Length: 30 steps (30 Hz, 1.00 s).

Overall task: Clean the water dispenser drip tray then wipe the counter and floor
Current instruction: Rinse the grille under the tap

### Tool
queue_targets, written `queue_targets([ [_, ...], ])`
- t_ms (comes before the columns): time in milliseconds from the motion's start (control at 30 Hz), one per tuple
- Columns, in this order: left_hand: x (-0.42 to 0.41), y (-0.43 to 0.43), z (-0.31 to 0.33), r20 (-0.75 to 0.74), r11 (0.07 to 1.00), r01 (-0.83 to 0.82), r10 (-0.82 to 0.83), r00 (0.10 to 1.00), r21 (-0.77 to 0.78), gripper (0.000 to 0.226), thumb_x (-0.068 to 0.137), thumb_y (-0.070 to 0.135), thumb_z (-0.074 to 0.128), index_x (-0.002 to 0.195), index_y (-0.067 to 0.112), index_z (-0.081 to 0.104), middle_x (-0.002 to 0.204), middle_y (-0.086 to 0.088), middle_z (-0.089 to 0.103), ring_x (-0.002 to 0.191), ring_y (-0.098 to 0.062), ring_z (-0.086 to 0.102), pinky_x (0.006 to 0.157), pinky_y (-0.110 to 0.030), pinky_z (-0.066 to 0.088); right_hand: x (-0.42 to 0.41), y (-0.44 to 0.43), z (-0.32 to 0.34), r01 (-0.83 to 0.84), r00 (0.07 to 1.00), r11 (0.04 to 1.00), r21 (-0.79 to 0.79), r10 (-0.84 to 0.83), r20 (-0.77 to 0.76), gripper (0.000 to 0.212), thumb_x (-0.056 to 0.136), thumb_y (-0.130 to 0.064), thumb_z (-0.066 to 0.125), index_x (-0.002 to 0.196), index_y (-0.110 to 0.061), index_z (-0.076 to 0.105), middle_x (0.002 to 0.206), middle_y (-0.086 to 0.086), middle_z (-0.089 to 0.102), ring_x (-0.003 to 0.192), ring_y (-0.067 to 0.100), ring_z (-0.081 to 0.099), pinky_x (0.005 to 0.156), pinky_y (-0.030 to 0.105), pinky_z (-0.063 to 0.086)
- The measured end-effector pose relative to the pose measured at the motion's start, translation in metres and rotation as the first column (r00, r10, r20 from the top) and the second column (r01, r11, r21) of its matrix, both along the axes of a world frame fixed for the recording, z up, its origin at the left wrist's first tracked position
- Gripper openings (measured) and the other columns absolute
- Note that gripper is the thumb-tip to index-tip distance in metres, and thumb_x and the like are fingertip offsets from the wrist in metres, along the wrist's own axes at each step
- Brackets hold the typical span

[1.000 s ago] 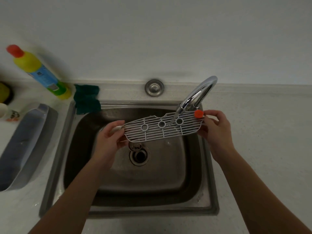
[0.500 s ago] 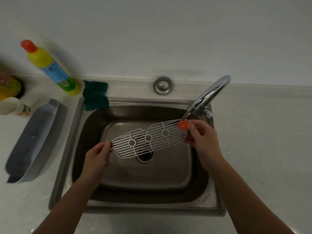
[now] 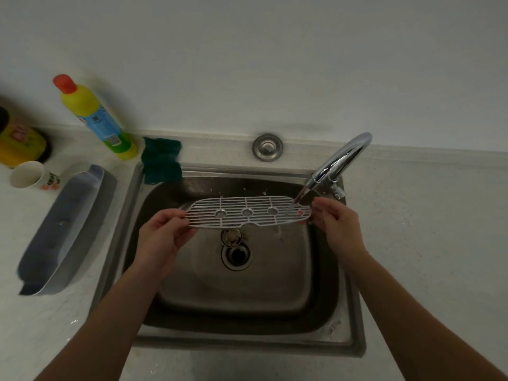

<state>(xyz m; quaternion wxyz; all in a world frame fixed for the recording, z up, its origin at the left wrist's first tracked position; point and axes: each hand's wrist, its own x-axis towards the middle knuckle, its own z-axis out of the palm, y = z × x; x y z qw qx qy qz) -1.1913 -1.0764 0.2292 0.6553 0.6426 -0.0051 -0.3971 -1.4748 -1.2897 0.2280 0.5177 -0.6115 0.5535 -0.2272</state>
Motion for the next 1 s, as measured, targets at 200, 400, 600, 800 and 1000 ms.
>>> queue_targets([
  [200,-0.018,0.021,0.024,0.551,0.986,0.156,-0.164,0.818,0.061,0.031,0.094,-0.001,0.067,0.098,0.028,0.075,0.102,0.002,0.079,0.095,-0.014,0.077,0.077,-0.019,0.060,-0.002,-0.025,-0.009,-0.092,0.944,0.988,-0.120,0.049,-0.326,0.035,0.104,-0.010,0.048,0.133,-0.015,0.066,0.130,0.011,0.068,0.104,0.019,0.065,0.089,0.032,0.053],
  [400,-0.036,0.026,0.049,0.817,0.957,0.212,-0.283,0.502,0.201,0.028,0.090,-0.006,0.070,0.105,0.018,0.074,0.096,0.008,0.077,0.092,-0.006,0.074,0.085,-0.018,0.058,-0.007,-0.062,0.003,0.095,0.941,0.985,-0.143,-0.135,-0.309,0.029,0.095,-0.006,0.051,0.108,-0.016,0.074,0.116,0.012,0.073,0.102,0.026,0.064,0.086,0.029,0.041],
  [600,-0.051,0.033,0.082,0.883,0.889,0.225,-0.439,0.165,0.399,0.022,0.091,0.000,0.072,0.111,0.011,0.075,0.103,0.005,0.074,0.087,-0.010,0.073,0.081,-0.015,0.056,-0.007,-0.040,0.013,-0.082,0.935,0.993,-0.083,0.048,-0.350,0.030,0.093,-0.012,0.062,0.123,-0.015,0.065,0.116,0.010,0.069,0.108,0.029,0.062,0.095,0.040,0.048],
  [800,-0.075,0.048,0.102,0.925,0.889,0.275,-0.380,-0.002,0.366,0.023,0.095,0.017,0.061,0.110,0.006,0.074,0.106,0.006,0.068,0.096,0.010,0.065,0.091,-0.005,0.048,-0.019,0.033,0.000,-0.285,0.925,0.956,-0.065,0.256,-0.280,0.036,0.094,-0.014,0.068,0.129,-0.017,0.059,0.115,0.001,0.066,0.098,0.013,0.063,0.082,0.025,0.049],
  [1000,-0.098,0.061,0.081,0.870,0.865,0.217,-0.482,0.104,0.453,0.026,0.088,-0.003,0.073,0.112,0.007,0.075,0.103,0.003,0.074,0.088,-0.005,0.070,0.085,-0.004,0.049,-0.039,0.078,-0.023,-0.439,0.855,0.898,0.023,0.426,-0.295,0.048,0.092,-0.016,0.071,0.137,-0.022,0.055,0.133,0.002,0.058,0.109,0.013,0.059,0.095,0.032,0.052],
])
